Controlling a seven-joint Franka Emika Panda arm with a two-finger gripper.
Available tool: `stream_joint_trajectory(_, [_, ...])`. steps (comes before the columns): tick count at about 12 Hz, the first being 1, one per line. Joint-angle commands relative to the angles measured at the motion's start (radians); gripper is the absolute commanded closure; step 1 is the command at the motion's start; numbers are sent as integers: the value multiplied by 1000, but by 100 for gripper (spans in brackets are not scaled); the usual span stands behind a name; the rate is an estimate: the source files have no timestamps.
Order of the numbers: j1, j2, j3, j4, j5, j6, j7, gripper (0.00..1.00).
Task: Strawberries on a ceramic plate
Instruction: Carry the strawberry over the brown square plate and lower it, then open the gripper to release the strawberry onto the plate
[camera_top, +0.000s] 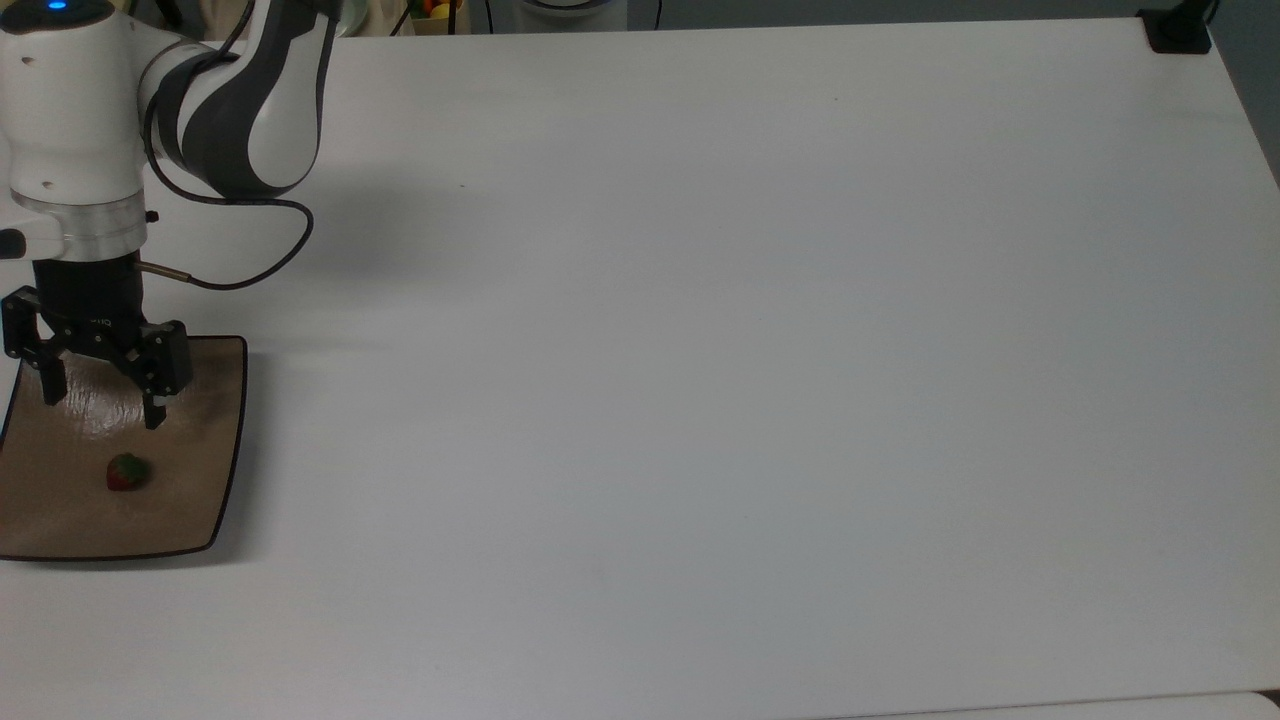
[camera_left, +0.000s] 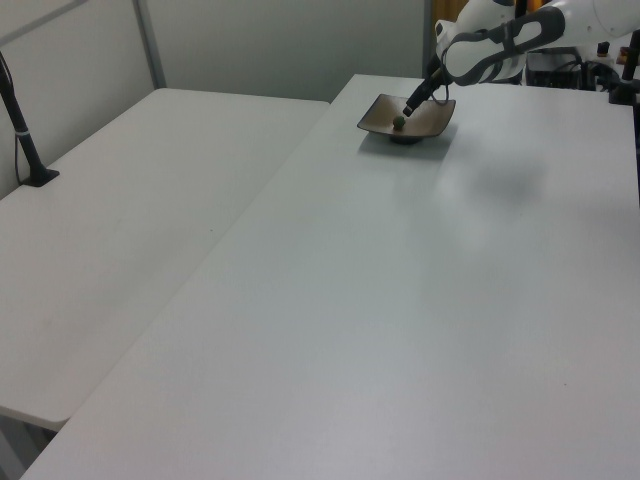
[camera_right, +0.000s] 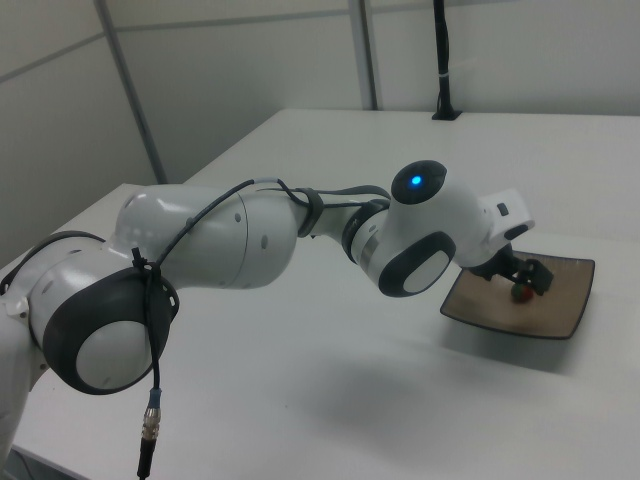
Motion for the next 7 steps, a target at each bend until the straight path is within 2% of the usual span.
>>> stream_joint_trajectory(1, [-5,-46,2,0,17,-28,2,0])
stream_joint_trajectory(7, [-28,-283,-10,-14,-45,-648,2,0])
